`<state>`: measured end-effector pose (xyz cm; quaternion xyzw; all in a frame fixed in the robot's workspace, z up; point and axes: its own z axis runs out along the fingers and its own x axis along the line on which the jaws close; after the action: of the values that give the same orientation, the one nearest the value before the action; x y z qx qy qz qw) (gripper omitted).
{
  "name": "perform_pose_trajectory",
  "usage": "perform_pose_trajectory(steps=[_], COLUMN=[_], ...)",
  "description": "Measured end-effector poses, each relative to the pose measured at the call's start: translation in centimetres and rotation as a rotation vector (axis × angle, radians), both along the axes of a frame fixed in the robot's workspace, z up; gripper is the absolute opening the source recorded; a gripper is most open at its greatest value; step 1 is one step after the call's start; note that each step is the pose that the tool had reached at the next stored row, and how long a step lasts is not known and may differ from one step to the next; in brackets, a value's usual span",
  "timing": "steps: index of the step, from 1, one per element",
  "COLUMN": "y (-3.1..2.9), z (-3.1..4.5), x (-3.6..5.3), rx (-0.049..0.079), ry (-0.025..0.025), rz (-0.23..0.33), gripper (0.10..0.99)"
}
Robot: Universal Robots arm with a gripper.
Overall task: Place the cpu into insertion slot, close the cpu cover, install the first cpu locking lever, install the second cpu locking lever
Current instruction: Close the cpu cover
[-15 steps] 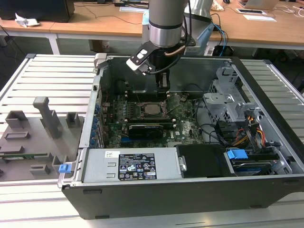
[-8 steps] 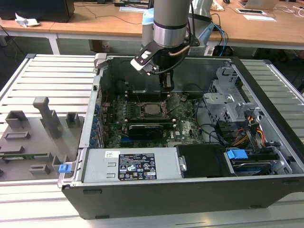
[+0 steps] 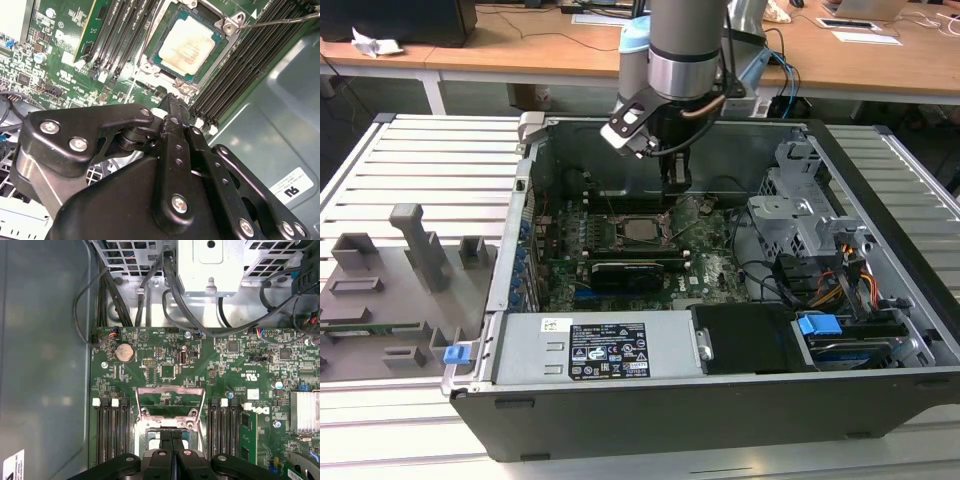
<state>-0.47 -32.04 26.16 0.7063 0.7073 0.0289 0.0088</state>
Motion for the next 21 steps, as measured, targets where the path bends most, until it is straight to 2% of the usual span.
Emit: perform_pose_trajectory(steps=[21], y=[0.08], z=[0.0], x=[1.37], rx=[0.0], ry=[0.0001], rz=[0.0], gripper=[0.106])
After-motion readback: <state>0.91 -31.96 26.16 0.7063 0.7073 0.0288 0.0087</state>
